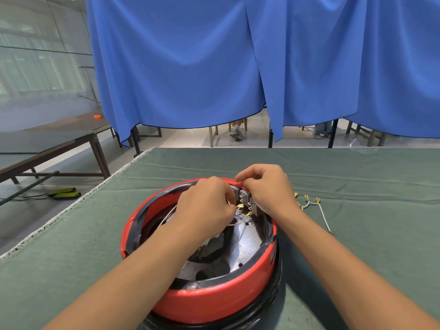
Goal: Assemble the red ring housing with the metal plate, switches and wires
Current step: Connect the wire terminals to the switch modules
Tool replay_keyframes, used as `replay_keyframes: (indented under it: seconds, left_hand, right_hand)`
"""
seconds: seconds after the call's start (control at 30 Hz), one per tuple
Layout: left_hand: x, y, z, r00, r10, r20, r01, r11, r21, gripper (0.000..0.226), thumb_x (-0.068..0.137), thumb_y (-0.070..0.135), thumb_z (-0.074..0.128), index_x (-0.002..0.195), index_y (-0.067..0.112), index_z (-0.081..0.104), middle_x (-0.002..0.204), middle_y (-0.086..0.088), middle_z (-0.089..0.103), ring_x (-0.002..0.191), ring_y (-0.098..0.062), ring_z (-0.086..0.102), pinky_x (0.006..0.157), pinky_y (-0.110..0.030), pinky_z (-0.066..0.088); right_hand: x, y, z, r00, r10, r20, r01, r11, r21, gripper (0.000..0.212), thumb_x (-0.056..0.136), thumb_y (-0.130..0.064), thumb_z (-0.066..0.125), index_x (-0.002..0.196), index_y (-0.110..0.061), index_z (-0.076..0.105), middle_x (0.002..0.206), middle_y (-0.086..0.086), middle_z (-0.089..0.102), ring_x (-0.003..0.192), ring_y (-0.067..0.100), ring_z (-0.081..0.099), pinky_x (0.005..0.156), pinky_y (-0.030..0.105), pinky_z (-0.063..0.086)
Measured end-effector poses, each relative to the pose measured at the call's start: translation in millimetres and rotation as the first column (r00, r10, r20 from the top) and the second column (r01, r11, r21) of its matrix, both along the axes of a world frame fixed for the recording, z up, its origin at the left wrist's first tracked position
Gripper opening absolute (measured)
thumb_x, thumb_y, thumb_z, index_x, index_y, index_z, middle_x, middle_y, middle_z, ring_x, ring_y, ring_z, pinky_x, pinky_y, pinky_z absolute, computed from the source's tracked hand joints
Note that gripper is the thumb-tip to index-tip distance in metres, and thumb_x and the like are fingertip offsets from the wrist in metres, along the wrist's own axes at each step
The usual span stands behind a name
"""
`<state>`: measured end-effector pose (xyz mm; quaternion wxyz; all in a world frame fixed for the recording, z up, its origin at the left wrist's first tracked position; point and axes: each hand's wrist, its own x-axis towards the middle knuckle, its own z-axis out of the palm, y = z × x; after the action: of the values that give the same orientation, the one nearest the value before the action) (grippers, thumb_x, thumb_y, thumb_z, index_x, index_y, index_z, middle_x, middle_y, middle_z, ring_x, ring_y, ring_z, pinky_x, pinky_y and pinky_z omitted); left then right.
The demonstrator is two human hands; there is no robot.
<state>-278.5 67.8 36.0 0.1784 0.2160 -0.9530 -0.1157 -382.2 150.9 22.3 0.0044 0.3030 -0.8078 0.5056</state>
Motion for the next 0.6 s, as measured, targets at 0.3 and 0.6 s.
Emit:
replay_keyframes:
  seconds: [0.3,0.6]
  left_hand:
    - [-5.5,2.6,-2.2,0.999,-0.016,0.052,0.024,0.986,-0.163,0.015,0.087,0.039,0.062,0.095,0.029,0.070,0.096,0.002,0.068,0.092,-0.022,0.061,0.066,-0.027,0.037]
    - [-3.1,0.3,-1.6,0.999,-0.025,0.039,0.030,0.991,-0.130,0.013,0.088,0.036,0.062,0.097,0.032,0.071,0.096,0.003,0.070,0.091,-0.021,0.061,0.066,-0.027,0.038]
  right_hand:
    - [-0.3,0.4,0.6,1.000,0.005,0.027,-0.005,1.000,-0.016,0.037,0.085,-0.007,0.057,0.062,-0.035,0.065,0.075,-0.013,0.069,0.083,0.011,0.065,0.078,0.034,0.053]
    - [-0.2,1.2,0.6,0.999,0.024,0.039,-0.023,0.999,-0.026,0.037,0.087,-0.007,0.056,0.065,-0.035,0.066,0.077,-0.010,0.070,0.082,0.011,0.065,0.077,0.033,0.054]
